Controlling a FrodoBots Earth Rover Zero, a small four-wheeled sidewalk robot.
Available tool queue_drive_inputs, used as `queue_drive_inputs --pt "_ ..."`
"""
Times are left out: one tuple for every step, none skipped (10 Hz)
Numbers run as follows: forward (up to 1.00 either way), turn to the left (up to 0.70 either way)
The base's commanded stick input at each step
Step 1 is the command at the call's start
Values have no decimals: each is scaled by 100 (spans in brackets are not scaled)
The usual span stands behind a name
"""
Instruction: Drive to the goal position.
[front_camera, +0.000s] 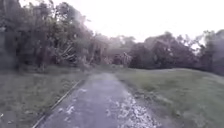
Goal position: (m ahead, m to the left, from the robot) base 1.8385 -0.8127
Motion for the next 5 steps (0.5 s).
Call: queue_drive_inputs --pt "70 0" --pt "70 0" --pt "70 0" --pt "70 35" --pt "70 35"
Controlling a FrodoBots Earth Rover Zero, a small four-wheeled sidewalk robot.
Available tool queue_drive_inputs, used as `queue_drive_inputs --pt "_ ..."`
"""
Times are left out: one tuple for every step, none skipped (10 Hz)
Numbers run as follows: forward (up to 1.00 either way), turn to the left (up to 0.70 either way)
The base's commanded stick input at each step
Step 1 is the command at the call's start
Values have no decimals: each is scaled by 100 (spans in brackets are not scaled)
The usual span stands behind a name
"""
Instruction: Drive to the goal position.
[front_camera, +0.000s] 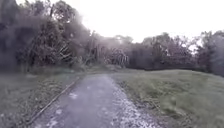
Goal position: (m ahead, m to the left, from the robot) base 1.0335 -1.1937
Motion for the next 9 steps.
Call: queue_drive_inputs --pt "70 30" --pt "70 23" --pt "70 15" --pt "70 0" --pt "70 0" --pt "70 0" --pt "70 0" --pt "70 0" --pt "70 0"
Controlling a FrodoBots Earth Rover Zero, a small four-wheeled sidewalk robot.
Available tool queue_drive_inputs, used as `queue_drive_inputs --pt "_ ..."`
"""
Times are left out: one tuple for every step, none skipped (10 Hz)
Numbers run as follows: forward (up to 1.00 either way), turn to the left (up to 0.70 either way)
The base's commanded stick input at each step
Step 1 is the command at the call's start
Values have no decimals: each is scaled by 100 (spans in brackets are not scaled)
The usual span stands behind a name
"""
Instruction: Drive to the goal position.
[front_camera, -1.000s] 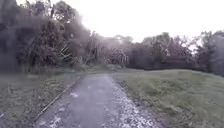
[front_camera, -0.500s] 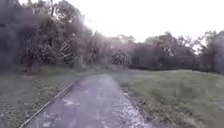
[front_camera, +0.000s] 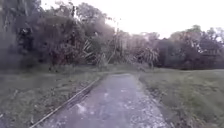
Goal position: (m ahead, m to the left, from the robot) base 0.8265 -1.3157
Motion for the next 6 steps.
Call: queue_drive_inputs --pt "70 0" --pt "70 0" --pt "70 0" --pt "70 0" --pt "70 0" --pt "70 -10"
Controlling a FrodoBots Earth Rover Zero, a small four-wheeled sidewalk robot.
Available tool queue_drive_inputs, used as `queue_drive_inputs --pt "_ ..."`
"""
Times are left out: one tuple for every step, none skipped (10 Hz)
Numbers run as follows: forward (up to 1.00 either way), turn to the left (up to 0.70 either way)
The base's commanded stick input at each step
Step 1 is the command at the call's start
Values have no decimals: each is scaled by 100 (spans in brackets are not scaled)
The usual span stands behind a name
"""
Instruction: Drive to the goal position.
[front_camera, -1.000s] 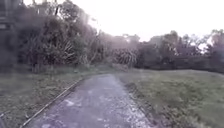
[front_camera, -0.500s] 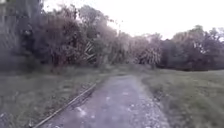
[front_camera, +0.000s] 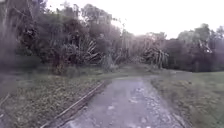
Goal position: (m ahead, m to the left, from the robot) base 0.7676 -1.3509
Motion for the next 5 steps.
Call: queue_drive_inputs --pt "70 -21" --pt "70 -32" --pt "70 -35" --pt "70 0" --pt "70 0"
